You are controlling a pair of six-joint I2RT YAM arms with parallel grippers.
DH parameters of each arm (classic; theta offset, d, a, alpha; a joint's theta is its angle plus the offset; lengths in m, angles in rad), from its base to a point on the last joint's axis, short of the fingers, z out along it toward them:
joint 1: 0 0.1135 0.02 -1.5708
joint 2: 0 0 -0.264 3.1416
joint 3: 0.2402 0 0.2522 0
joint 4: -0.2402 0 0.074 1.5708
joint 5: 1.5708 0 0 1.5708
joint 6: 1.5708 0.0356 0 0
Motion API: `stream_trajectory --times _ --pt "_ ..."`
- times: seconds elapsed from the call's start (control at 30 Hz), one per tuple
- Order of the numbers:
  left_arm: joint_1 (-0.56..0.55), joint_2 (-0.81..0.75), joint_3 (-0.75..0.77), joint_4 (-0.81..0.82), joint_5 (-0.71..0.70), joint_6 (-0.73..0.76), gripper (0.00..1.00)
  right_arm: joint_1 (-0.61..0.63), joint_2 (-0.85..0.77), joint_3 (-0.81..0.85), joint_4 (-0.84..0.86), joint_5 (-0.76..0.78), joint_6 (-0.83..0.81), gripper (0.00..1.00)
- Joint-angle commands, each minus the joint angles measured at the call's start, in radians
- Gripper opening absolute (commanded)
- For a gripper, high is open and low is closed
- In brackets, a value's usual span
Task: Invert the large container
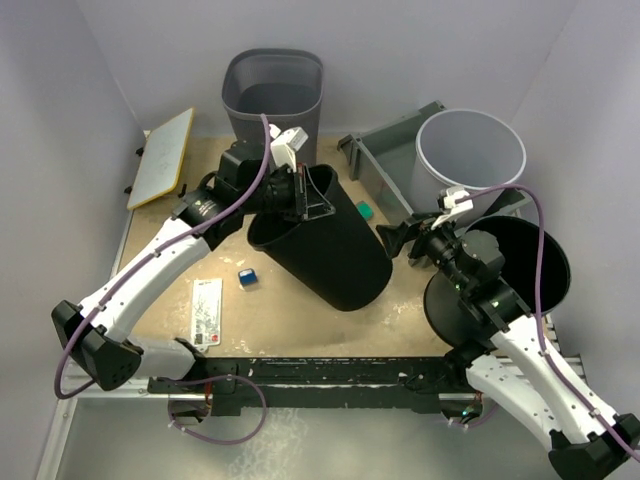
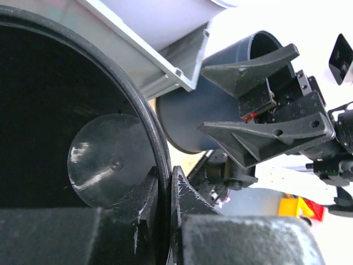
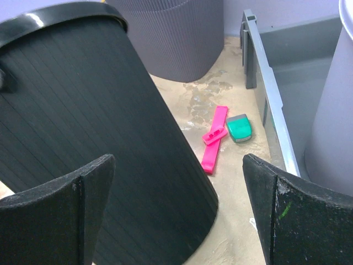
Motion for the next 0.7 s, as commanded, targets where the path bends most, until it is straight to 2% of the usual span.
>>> stream_trajectory --times 0.0,0.13,0.17,0.2,0.3,0.37,0.5,0.67 --pt "0.039 0.007 -0.072 0.148 0.179 -0.039 0.00 -0.001 0.026 0.128 -0.069 0.019 0.033 1.00" --pt "0.105 0.040 -0.084 0.125 0.272 0.021 0.00 -0.001 0.161 0.297 -0.269 -0.007 0.059 1.00" --pt "0.116 0.047 -0.074 0.085 0.250 0.065 0.11 0.000 0.179 0.322 -0.293 -0.008 0.066 1.00" --pt "0.127 0.056 -0.062 0.017 0.198 0.104 0.18 -0.001 0.189 0.340 -0.307 -0.012 0.072 1.00" --pt "0.168 0.096 -0.056 -0.057 0.129 0.166 0.28 -0.001 0.173 0.315 -0.274 -0.024 0.097 1.00" --pt "0.183 0.111 -0.066 -0.073 0.060 0.189 0.40 -0.001 0.145 0.268 -0.222 -0.031 0.115 1.00" --pt "0.184 0.131 -0.052 -0.100 -0.081 0.236 0.58 -0.001 0.100 0.188 -0.182 -0.034 0.149 1.00" --pt "0.184 0.107 -0.016 -0.129 -0.180 0.298 0.69 -0.001 0.144 0.237 -0.311 -0.027 0.169 1.00"
